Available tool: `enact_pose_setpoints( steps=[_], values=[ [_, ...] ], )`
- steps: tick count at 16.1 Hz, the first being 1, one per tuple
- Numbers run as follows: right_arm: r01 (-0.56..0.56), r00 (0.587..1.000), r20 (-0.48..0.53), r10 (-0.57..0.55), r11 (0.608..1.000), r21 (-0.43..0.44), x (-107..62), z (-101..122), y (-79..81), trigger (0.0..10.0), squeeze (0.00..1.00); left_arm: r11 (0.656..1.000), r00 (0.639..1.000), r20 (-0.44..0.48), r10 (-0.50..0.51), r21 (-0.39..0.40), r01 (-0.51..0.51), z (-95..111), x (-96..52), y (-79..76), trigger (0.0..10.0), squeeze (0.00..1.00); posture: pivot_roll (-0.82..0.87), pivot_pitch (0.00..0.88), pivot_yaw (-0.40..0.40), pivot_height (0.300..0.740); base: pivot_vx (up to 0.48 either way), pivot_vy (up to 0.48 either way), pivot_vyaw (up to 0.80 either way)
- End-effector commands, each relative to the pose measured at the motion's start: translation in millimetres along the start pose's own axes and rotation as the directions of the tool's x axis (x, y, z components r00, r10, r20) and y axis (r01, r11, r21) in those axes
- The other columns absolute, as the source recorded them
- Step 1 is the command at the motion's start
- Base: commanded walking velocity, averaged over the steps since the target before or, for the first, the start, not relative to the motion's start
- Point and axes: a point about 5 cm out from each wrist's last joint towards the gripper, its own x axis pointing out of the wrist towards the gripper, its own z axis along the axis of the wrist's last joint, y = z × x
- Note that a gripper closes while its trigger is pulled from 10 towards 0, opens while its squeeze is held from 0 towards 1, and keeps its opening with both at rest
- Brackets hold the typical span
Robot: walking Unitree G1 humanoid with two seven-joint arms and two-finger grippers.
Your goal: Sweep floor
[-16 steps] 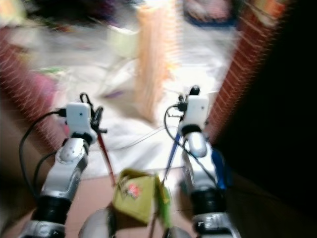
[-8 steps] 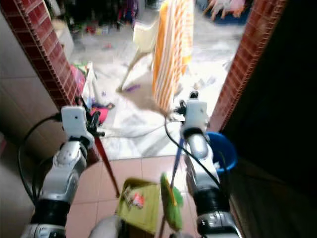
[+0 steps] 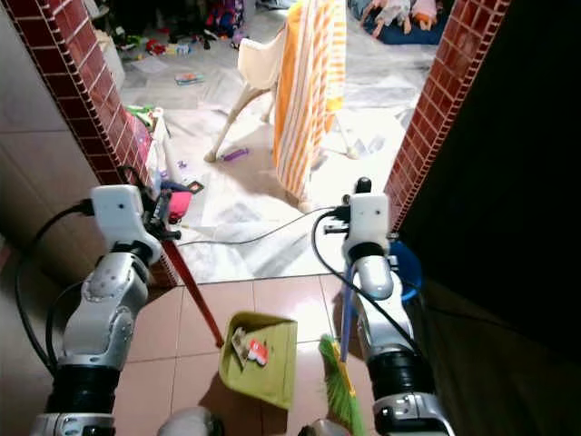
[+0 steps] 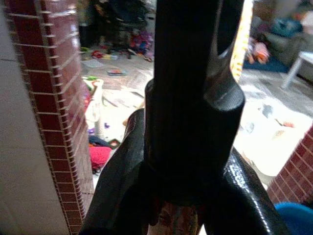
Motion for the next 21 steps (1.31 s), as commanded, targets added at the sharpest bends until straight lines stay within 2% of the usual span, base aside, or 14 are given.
enact_pose_setpoints(
  steps=[1, 2, 3, 6, 8, 13, 17, 21],
  values=[
    [0.029, 0.999, 0.027, -0.029, 1.000, -0.004, -0.5, 6.0, -9.3, 10.0, 0.00, 0.998, 0.994, 0.105, -0.003, -0.058, 0.010, 27.0, 3.1, -6.1, 10.0, 0.00, 0.00, 0.000, -0.011, 0.740, 0.000, 0.000, 0.00],
    [0.026, 0.999, 0.029, -0.026, 1.000, -0.014, -1.8, 5.5, -9.3, 10.0, 0.00, 0.997, 0.991, 0.134, 0.002, -0.071, 0.007, 37.1, 7.0, -7.7, 10.0, 0.00, 0.00, 0.000, -0.016, 0.740, 0.000, 0.000, 0.00],
    [0.021, 0.999, 0.024, -0.021, 1.000, -0.022, -2.9, 4.0, -8.1, 10.0, 0.00, 0.996, 0.982, 0.186, 0.030, -0.091, -0.014, 55.1, 14.0, -4.3, 10.0, 0.00, 0.00, 0.000, -0.024, 0.740, 0.000, 0.000, 0.00],
    [0.010, 1.000, 0.008, -0.009, 1.000, -0.025, -4.0, 0.8, -5.9, 10.0, 0.00, 0.990, 0.957, 0.277, 0.090, -0.132, -0.055, 90.0, 23.7, 5.6, 10.0, 0.00, 0.00, 0.000, -0.032, 0.740, 0.000, 0.000, 0.00],
    [0.000, 1.000, 0.005, 0.000, 1.000, -0.024, -2.0, 2.0, -3.4, 10.0, 0.00, 0.984, 0.929, 0.355, 0.108, -0.171, -0.048, 121.6, 31.9, 5.0, 10.0, 0.00, 0.00, 0.000, -0.034, 0.740, 0.000, 0.000, -0.80],
    [-0.007, 1.000, 0.008, 0.007, 1.000, -0.021, 1.0, 4.3, -1.5, 10.0, 0.00, 0.979, 0.920, 0.382, 0.091, -0.204, -0.012, 137.2, 38.9, -5.9, 10.0, 0.00, -0.01, 0.000, -0.029, 0.740, 0.000, 0.000, -0.78],
    [-0.023, 1.000, 0.004, 0.023, 1.000, -0.007, -1.0, 4.6, 3.0, 10.0, 0.00, 0.972, 0.907, 0.404, 0.119, -0.233, -0.024, 146.2, 43.4, -5.0, 10.0, 0.00, -0.02, 0.000, -0.025, 0.740, 0.000, 0.000, -0.80],
    [-0.071, 0.997, 0.006, 0.071, 0.997, 0.017, 0.3, 9.0, 12.7, 10.0, 0.00, 0.970, 0.898, 0.424, 0.117, -0.244, -0.011, 150.3, 46.3, -10.2, 10.0, 0.00, -0.02, 0.000, -0.029, 0.740, 0.000, 0.000, 0.00]
  ],
)
